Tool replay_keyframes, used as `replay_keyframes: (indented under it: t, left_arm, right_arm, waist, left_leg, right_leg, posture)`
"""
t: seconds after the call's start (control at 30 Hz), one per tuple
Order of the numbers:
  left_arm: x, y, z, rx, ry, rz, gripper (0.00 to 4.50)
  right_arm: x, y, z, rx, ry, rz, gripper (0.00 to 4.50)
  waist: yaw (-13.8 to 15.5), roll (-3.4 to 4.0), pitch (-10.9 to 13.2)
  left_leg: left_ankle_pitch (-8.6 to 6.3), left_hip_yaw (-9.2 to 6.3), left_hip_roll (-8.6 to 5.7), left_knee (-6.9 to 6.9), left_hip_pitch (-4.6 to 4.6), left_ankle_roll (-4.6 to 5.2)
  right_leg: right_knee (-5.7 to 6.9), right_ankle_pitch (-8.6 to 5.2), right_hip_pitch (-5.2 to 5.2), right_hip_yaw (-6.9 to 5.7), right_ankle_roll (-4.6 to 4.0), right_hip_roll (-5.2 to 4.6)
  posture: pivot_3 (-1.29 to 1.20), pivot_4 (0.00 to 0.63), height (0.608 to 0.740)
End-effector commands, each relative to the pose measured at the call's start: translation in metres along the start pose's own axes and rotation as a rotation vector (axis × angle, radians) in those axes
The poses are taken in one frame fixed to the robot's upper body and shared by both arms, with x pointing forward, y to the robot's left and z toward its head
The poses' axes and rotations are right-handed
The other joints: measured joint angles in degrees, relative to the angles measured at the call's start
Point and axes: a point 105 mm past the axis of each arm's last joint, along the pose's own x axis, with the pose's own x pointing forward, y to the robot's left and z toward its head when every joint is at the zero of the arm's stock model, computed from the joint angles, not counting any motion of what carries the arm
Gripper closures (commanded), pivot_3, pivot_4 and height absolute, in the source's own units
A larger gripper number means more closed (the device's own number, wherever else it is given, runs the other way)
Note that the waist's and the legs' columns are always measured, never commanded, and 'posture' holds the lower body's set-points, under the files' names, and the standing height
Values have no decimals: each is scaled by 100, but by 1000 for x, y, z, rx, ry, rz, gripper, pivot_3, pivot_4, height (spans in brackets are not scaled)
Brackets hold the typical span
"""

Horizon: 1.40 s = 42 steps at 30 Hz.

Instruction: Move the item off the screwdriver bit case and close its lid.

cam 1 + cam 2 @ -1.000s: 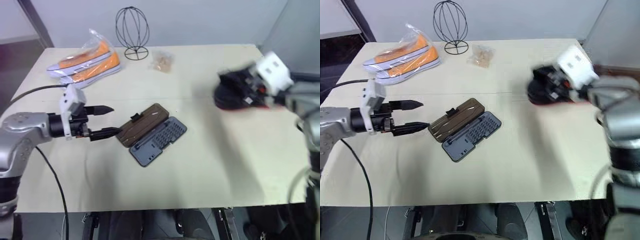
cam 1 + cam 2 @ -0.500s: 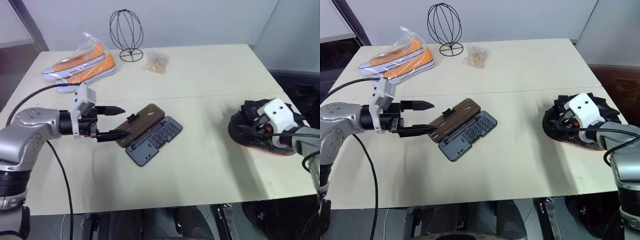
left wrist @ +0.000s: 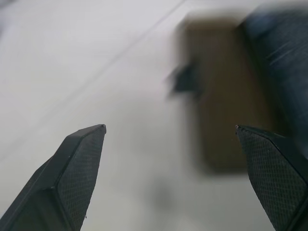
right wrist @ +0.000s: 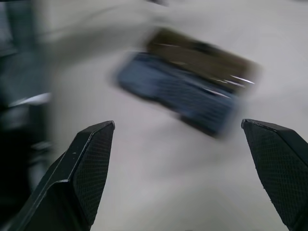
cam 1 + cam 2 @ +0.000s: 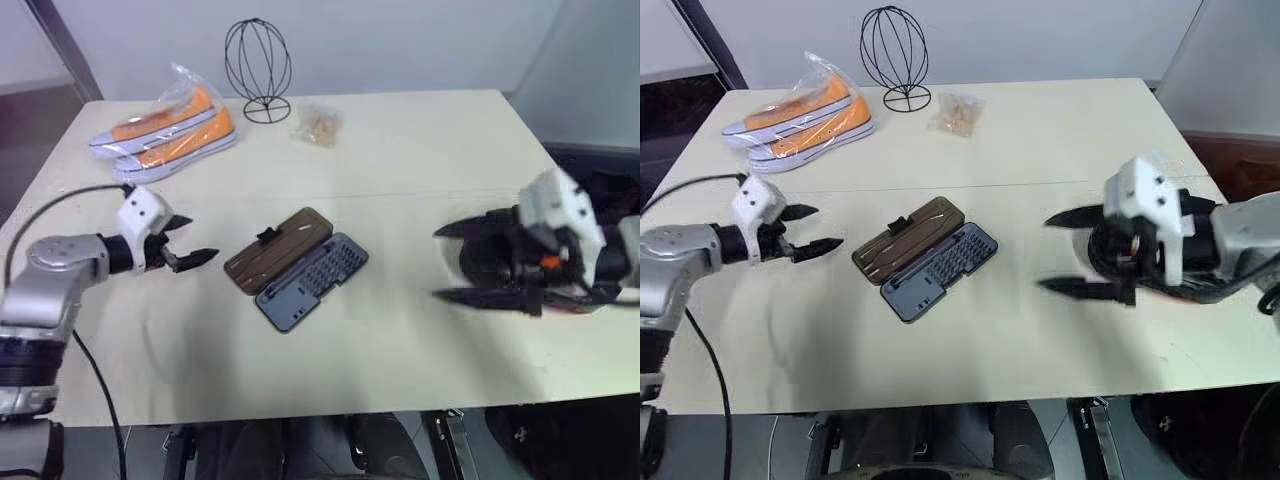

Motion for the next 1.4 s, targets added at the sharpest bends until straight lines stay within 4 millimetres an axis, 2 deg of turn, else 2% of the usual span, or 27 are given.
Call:
replay_keyframes:
  t: [0.03,0.1,0.27,0.4,0.53,0.67,0.8,0.97,1.23,1.33,1.4]
  left_arm:
    - [17,1,-10,30,20,19,0]
    - [26,-4,-14,25,12,7,0]
    - [37,-11,0,-4,-64,-25,0]
    - [30,-10,1,45,-52,-29,0]
    - [15,2,6,39,-59,-6,0]
    - [8,-3,45,32,-167,-123,0]
    - [30,-8,52,66,-163,-142,0]
    - [59,-15,40,84,-111,-161,0]
    - [89,-15,25,49,-36,-122,0]
    - [93,-21,25,70,-35,-157,886]
    - [95,-21,27,58,-50,-155,1909]
  right_arm:
    - [6,4,-4,-21,12,34,94]
    - [10,2,-6,-22,13,32,94]
    - [12,3,-10,-12,12,30,94]
    - [10,6,-14,2,18,29,94]
    - [8,10,-15,10,12,31,94]
    - [5,11,-18,22,13,27,94]
    - [5,8,-19,22,14,10,94]
    - [5,5,-20,15,20,-13,94]
    - [5,8,-20,11,16,-27,94]
    - [6,9,-20,10,14,-32,0]
    - [6,9,-20,9,15,-35,0]
  waist:
    - [78,-9,3]
    - [104,-8,3]
    - [177,-8,3]
    - [189,-9,2]
    - [174,-9,2]
    - [186,-9,2]
    - [236,-10,2]
    - [193,-10,2]
    - [165,-12,3]
    - [166,-12,3]
    - [176,-12,3]
  left_leg:
    - [0,2,-2,7,-4,0]
    - [-4,-2,-1,35,-27,7]
    - [-12,-11,0,72,-38,20]
    - [-13,-11,0,73,-38,22]
    - [-14,-10,2,73,-35,22]
    - [-14,-11,3,74,-36,22]
    - [-14,-11,-3,82,-35,22]
    - [-15,-9,-12,82,-32,24]
    - [-15,-12,-7,82,-33,25]
    - [-16,-12,-8,82,-33,26]
    - [-16,-14,-7,82,-33,26]
  right_leg:
    - [-1,1,0,0,1,-1]
    - [1,1,-6,-8,1,-1]
    - [3,5,0,-17,8,-9]
    - [4,5,0,-17,8,-9]
    - [5,5,0,-17,8,-6]
    - [6,5,0,-17,8,-5]
    - [2,5,14,-20,9,-6]
    - [3,6,13,-17,11,0]
    - [6,6,10,-17,11,4]
    - [5,7,10,-17,11,3]
    - [5,6,10,-17,11,3]
  posture:
    - [0,150,740]
    - [0,150,740]
    - [0,150,740]
    - [0,150,740]
    - [0,150,740]
    - [0,150,740]
    - [0,150,740]
    - [0,150,740]
    - [0,150,740]
    - [0,150,740]
    - [0,150,740]
